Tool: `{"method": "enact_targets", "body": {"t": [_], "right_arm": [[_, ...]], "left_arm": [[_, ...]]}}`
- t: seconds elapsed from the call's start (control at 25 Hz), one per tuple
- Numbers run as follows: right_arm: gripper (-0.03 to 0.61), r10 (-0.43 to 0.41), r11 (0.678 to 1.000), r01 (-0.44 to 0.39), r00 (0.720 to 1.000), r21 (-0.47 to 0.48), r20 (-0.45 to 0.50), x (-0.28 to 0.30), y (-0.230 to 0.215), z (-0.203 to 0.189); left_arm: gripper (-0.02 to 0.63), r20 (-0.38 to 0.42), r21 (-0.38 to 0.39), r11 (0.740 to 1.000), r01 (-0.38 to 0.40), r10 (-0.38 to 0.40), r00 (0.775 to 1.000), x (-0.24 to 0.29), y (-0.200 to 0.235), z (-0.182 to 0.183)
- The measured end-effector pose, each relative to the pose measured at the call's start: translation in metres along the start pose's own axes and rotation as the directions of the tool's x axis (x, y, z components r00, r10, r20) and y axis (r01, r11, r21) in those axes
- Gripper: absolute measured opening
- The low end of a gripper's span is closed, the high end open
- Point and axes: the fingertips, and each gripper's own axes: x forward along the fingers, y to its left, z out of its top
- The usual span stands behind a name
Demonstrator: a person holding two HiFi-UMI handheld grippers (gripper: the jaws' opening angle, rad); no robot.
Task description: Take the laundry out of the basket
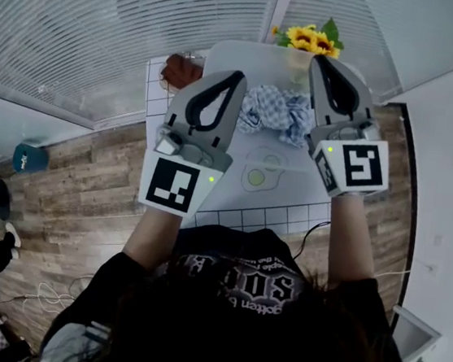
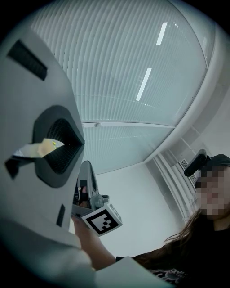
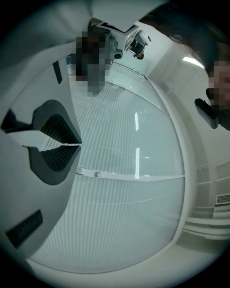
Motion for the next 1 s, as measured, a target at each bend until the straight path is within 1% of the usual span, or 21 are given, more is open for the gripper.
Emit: {"method": "enact_targets", "body": {"t": [0.08, 0.2, 0.28, 0.4, 0.52, 0.6, 0.76, 0.88, 0.92, 1.0], "right_arm": [[0.031, 0.035, 0.999, -0.036, 0.999, -0.013, -0.028, 0.007, 0.000, -0.009], [0.032, 0.060, 0.998, -0.061, 0.997, -0.017, -0.047, 0.016, -0.004, -0.020], [0.040, 0.087, 0.996, -0.089, 0.992, -0.021, -0.088, 0.023, -0.003, -0.030], [0.117, 0.168, 0.985, -0.173, 0.978, -0.024, -0.127, 0.032, 0.009, -0.043], [0.188, 0.254, 0.966, -0.260, 0.951, -0.009, -0.174, 0.037, 0.022, -0.063], [0.220, 0.298, 0.953, -0.303, 0.936, 0.002, -0.190, 0.042, 0.029, -0.076], [0.241, 0.356, 0.933, -0.359, 0.901, 0.037, -0.249, 0.051, 0.039, -0.097], [0.252, 0.405, 0.910, -0.412, 0.857, 0.050, -0.319, 0.055, 0.049, -0.121], [0.253, 0.414, 0.905, -0.421, 0.845, 0.055, -0.338, 0.056, 0.051, -0.129], [0.255, 0.411, 0.906, -0.417, 0.830, 0.071, -0.378, 0.058, 0.051, -0.148]], "left_arm": [[0.002, -0.002, -0.002, 1.000, -0.002, 0.002, 1.000, 0.003, 0.001, -0.002], [0.001, -0.014, -0.009, 1.000, -0.006, 0.006, 1.000, 0.007, 0.003, -0.009], [0.002, -0.023, -0.013, 1.000, -0.010, 0.010, 1.000, 0.009, 0.007, -0.012], [0.002, -0.025, -0.015, 1.000, -0.018, 0.018, 1.000, 0.011, 0.012, -0.014], [0.002, -0.027, -0.016, 1.000, -0.024, 0.023, 0.999, 0.011, 0.015, -0.014], [0.002, -0.025, -0.019, 1.000, -0.025, 0.025, 0.999, 0.011, 0.017, -0.013], [0.002, -0.015, -0.024, 1.000, -0.013, 0.012, 1.000, 0.015, 0.015, -0.011], [0.001, -0.010, -0.022, 1.000, -0.001, 0.001, 1.000, 0.017, 0.012, -0.008], [0.002, -0.008, -0.021, 1.000, 0.000, 0.000, 1.000, 0.017, 0.012, -0.006], [0.002, -0.004, -0.021, 1.000, -0.001, 0.001, 1.000, 0.018, 0.013, -0.005]]}}
